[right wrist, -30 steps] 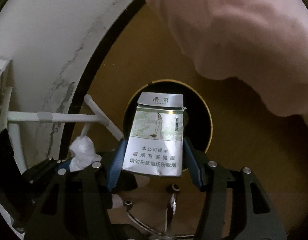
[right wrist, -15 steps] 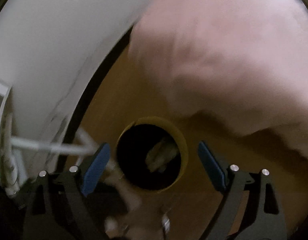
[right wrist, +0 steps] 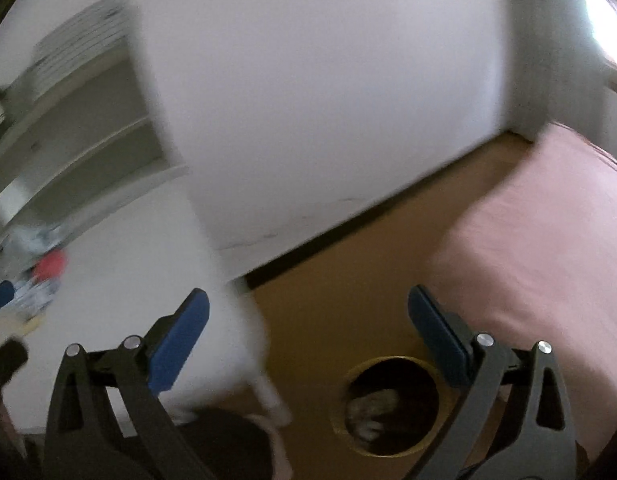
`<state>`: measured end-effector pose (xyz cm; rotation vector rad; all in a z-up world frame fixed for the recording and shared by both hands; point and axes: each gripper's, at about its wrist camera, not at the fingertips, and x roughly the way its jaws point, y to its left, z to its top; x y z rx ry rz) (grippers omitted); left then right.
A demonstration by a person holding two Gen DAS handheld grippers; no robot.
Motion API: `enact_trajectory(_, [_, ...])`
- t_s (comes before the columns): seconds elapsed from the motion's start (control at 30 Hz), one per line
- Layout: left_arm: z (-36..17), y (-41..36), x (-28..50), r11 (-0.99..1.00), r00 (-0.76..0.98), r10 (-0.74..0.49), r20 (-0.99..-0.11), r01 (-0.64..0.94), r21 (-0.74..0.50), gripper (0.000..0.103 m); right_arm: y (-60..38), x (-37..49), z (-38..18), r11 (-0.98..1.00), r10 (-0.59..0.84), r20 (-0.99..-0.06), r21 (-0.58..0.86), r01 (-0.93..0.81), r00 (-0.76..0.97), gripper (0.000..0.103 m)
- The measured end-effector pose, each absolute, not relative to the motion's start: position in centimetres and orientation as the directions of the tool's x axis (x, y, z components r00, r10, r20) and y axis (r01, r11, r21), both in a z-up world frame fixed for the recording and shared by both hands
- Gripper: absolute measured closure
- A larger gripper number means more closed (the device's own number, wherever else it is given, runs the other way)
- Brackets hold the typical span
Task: Collect trash
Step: 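Return both grippers to the desk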
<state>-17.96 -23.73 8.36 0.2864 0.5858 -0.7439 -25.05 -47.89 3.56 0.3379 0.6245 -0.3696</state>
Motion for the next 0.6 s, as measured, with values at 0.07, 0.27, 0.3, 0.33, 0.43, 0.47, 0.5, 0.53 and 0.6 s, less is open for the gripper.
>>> enact_trajectory(0.07, [8.2, -17.6, -15.8, 0.812, 0.658, -0.454, -0.601, 0.583, 0.025, 0.006, -43.3, -21.8, 3.8, 0.925, -0.13, -0.623, 0.204, 0.321, 0.771, 0.007])
enact_trajectory(0.27, [6.8, -0.5, -10.3, 0.986, 0.739, -0.15, -0.657, 0.164, -0.041, 0.006, -31.9, -14.0, 4.0, 0.977, 0.11, -0.644, 0.211, 0.038, 0.757, 0.007])
enact_trajectory(0.3, [6.6, 2.1, -9.5, 0.994, 0.738, -0.11, -0.666, 0.1, -0.052, 0.006, -29.7, -12.8, 4.1, 0.979, 0.144, -0.649, 0.205, -0.01, 0.747, 0.007])
enact_trajectory(0.33, [6.3, 4.6, -9.5, 0.996, 0.737, -0.079, -0.671, 0.038, -0.076, 0.006, -28.0, -12.4, 4.8, 0.977, 0.171, -0.651, 0.207, -0.044, 0.74, 0.007])
enact_trajectory(0.43, [5.7, 8.4, -8.8, 0.993, 0.721, -0.055, -0.691, -0.036, -0.117, 0.006, -23.2, -10.5, 5.5, 0.973, 0.226, -0.649, 0.191, -0.132, 0.726, 0.007])
enact_trajectory(0.47, [5.7, 8.9, -8.6, 0.991, 0.718, -0.055, -0.694, -0.043, -0.123, 0.006, -22.2, -10.1, 5.6, 0.971, 0.238, -0.651, 0.184, -0.153, 0.721, 0.007])
enact_trajectory(0.5, [5.6, 9.3, -8.5, 0.991, 0.717, -0.054, -0.695, -0.046, -0.125, 0.006, -21.1, -10.0, 5.7, 0.968, 0.25, -0.654, 0.177, -0.176, 0.714, 0.007])
enact_trajectory(0.53, [5.6, 9.6, -8.2, 0.991, 0.716, -0.054, -0.696, -0.047, -0.125, 0.006, -20.3, -9.7, 5.7, 0.967, 0.256, -0.66, 0.169, -0.193, 0.706, 0.007])
enact_trajectory(0.6, [5.5, 8.9, -7.6, 0.992, 0.714, -0.06, -0.697, -0.036, -0.122, 0.006, -19.1, -9.0, 5.4, 0.965, 0.261, -0.672, 0.155, -0.212, 0.693, 0.007])
